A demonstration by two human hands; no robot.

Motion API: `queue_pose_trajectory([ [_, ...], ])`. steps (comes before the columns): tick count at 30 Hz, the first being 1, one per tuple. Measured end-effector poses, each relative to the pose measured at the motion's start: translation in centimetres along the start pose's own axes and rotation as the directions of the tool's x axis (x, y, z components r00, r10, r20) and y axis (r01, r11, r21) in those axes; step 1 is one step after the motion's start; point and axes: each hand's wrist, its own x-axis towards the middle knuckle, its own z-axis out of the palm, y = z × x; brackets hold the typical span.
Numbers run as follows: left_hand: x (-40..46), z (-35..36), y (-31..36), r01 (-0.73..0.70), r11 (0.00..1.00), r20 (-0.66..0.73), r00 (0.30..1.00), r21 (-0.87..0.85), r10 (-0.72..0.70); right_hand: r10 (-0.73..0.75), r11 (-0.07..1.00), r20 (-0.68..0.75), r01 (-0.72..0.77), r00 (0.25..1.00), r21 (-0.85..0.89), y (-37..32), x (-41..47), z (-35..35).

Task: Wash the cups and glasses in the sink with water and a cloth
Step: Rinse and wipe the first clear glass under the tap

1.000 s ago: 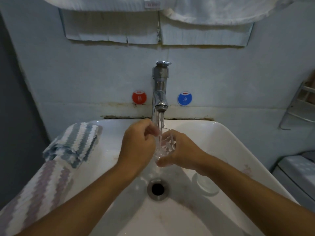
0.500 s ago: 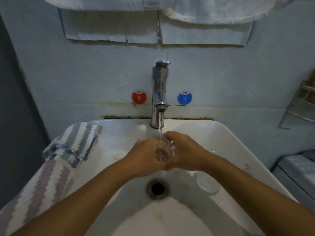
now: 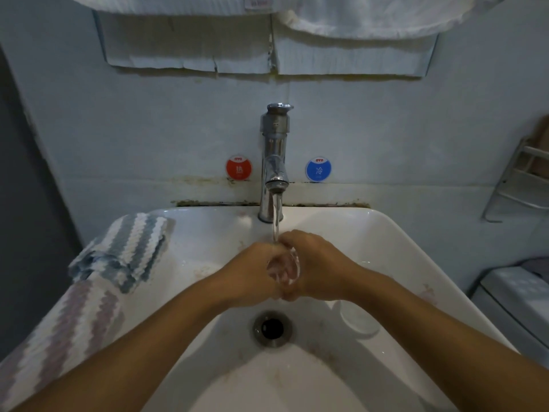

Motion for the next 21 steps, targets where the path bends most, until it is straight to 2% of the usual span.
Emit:
queue_pose_trajectory([
  [3, 0.1, 0.5, -0.3, 0.076, 0.996, -0.08, 0.994, -0.038, -0.079, -0.011, 0.999, -0.027, 0.009, 1.0, -0.049, 0.2, 0.2, 0.2],
  [5, 0.0, 0.8, -0.1, 0.103, 0.991, -0.086, 0.99, -0.087, -0.111, -0.009, 0.999, -0.032, 0.007, 0.999, -0.054, 0.4, 0.3, 0.3],
  [8, 0.0, 0.9, 0.6, 0.132, 0.963, 0.019, 0.991, -0.237, -0.131, -0.008, 0.998, -0.023, 0.006, 1.0, -0.058, 0.6, 0.3, 0.3],
  [11, 0.0, 0.7, 1.0, 0.15, 0.938, 0.076, 0.988, -0.311, -0.133, -0.007, 0.998, -0.019, 0.006, 1.0, -0.057, 0.7, 0.4, 0.4],
  [16, -0.3, 0.3, 1.0, 0.216, 0.912, -0.052, 0.967, -0.348, -0.249, -0.002, 1.0, -0.001, 0.002, 1.0, -0.027, 0.6, 0.6, 0.8],
  [21, -0.4, 0.4, 1.4, 0.277, 0.814, -0.083, 0.926, -0.51, -0.367, -0.085, 0.98, -0.06, 0.073, 0.995, -0.184, 0.4, 0.6, 0.9],
])
